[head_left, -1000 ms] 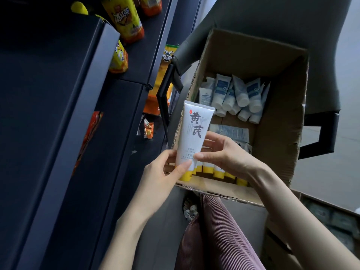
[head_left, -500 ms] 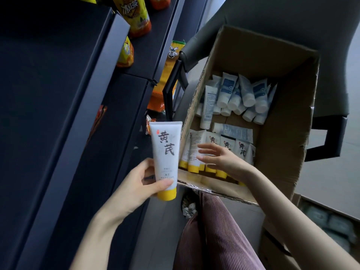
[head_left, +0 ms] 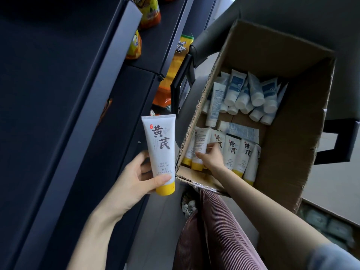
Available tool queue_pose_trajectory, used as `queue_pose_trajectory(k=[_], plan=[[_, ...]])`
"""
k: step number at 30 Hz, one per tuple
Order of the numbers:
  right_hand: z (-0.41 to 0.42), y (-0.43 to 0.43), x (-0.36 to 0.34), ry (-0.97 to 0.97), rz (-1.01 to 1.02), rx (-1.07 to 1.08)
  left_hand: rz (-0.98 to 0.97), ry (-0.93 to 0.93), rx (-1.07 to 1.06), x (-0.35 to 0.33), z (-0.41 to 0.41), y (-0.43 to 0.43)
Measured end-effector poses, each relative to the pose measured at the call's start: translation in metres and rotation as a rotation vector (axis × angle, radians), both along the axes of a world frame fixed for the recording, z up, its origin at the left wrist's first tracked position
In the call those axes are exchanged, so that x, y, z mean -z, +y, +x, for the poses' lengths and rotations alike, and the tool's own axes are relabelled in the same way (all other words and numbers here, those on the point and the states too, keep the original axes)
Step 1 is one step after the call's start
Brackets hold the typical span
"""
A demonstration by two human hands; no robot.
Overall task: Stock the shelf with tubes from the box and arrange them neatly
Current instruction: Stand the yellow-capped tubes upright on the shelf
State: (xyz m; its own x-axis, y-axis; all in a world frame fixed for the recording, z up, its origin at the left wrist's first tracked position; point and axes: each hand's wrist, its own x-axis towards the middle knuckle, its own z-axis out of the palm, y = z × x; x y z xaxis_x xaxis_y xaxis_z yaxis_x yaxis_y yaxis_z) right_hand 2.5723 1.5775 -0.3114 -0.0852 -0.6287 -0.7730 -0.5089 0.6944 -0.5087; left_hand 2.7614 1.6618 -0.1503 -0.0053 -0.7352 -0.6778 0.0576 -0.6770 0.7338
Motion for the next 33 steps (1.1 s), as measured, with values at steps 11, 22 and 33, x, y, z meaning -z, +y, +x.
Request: queue_pose_trajectory(k=[11,22,33], plan=[[0.022,0.004,-0.002,0.112,-0.051,-0.173,-0.066,-0.017,-0.132,0.0,-0.003,0.003],[0.004,-0.009,-0.016,-0.34,0.25,0.182,-0.063,-0.055,-0.128,-0.009,-0.006,0.014],[-0.044,0.002,-0.095,-0.911,0.276,0.251,-0.173,-0.12,-0.189,-0.052,-0.008,0.02]])
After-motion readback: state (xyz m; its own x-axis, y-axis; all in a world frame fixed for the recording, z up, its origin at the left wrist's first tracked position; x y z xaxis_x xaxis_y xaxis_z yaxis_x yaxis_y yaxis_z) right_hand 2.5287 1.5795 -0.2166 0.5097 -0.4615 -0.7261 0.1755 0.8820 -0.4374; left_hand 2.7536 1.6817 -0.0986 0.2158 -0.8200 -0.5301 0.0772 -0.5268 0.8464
